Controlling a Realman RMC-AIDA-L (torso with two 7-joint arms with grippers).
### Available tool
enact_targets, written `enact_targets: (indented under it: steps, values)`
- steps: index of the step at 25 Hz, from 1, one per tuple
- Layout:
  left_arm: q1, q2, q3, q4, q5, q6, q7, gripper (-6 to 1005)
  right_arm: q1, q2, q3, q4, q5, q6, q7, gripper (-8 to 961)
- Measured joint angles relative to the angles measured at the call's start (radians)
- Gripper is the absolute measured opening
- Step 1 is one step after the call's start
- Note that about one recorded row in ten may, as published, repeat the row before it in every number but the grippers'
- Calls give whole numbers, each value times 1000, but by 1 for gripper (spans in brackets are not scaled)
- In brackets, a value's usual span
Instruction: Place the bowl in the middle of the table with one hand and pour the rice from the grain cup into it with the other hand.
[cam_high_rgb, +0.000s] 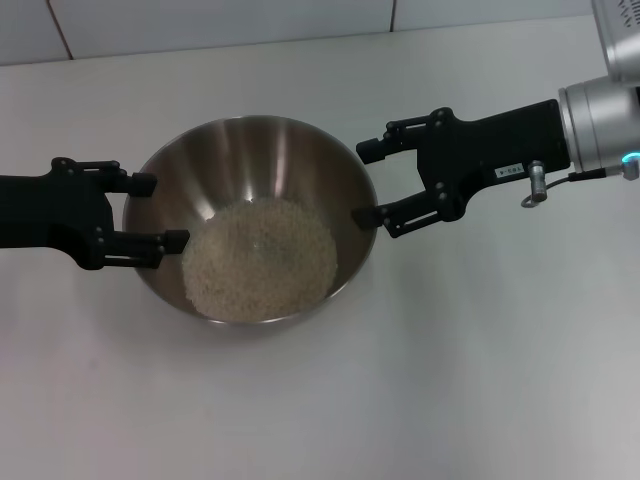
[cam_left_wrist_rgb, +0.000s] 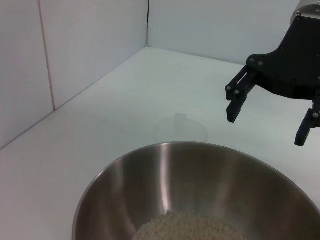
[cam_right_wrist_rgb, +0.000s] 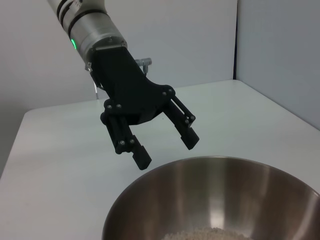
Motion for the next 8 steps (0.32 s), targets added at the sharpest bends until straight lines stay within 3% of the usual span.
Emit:
enact_targets:
  steps: [8]
  values:
    - [2, 0, 0, 1, 2, 1, -2, 806, 0, -1, -5, 3, 2, 9, 2, 828]
